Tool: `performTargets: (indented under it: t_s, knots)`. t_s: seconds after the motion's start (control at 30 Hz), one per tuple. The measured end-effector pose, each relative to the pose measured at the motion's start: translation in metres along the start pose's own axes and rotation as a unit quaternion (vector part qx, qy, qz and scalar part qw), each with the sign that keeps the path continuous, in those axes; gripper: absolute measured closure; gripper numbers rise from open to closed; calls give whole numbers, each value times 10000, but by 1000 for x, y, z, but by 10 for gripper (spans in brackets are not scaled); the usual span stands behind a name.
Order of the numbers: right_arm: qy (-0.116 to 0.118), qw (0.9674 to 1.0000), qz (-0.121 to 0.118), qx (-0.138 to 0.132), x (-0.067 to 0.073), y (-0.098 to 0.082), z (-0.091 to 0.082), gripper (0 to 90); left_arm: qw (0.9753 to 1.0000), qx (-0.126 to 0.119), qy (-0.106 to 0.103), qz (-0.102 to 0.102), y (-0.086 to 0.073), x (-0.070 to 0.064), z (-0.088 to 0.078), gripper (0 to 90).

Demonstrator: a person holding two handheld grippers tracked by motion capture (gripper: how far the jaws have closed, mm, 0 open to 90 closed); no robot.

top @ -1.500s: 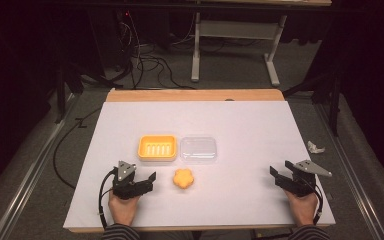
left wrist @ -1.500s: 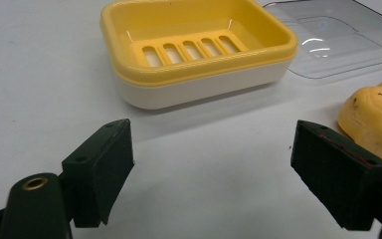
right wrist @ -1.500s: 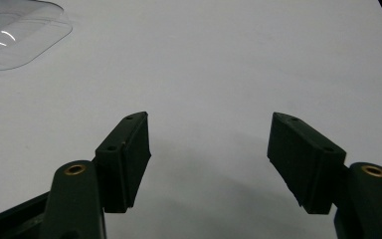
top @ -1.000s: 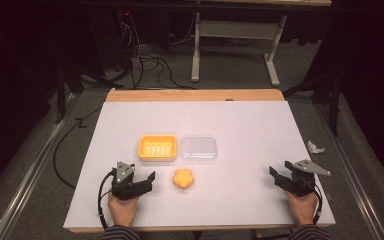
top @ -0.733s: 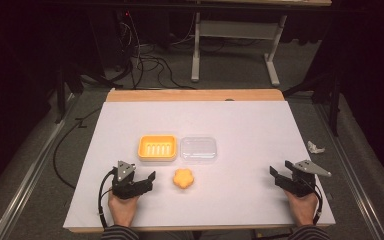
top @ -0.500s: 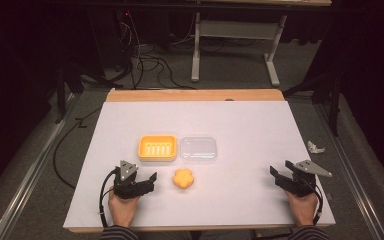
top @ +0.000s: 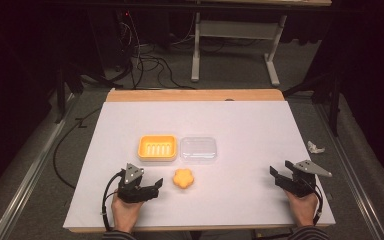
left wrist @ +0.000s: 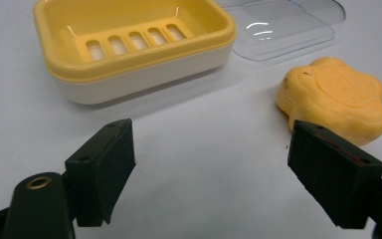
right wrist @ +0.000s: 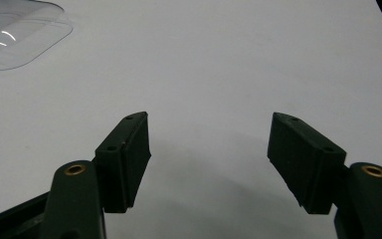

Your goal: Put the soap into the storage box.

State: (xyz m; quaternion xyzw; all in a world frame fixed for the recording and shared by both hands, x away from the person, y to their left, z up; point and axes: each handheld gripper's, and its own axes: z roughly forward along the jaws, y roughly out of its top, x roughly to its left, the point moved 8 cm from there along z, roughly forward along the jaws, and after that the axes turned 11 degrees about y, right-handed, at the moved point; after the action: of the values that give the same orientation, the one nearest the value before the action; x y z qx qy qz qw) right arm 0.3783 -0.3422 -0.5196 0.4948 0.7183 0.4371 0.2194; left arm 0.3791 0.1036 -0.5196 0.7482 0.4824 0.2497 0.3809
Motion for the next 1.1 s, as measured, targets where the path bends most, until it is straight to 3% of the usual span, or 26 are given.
performTargets:
  t_s: [0.27, 0.37, 0.5, 0.9, 1.1]
  knots:
    - [-28, 10000, -22, 26, -1, 0, 1, 340, 9997, -1, -196, 165, 5, -12, -6, 165]
    - [-28, 10000, -25, 26, 0, 0, 1, 340, 9990, 74, -276, 356, 7, -20, -7, 157]
    - [-36, 10000, -19, 17, 0, 0, 0, 339, 9984, 94, -350, 440, 8, -29, -5, 153]
    - [-43, 10000, 2, 55, -1, 0, 1, 346, 9955, 197, -456, 804, 16, -50, -2, 150]
    - [-60, 10000, 33, 60, -1, 0, 1, 346, 9949, 263, -543, 806, 18, -58, 2, 145]
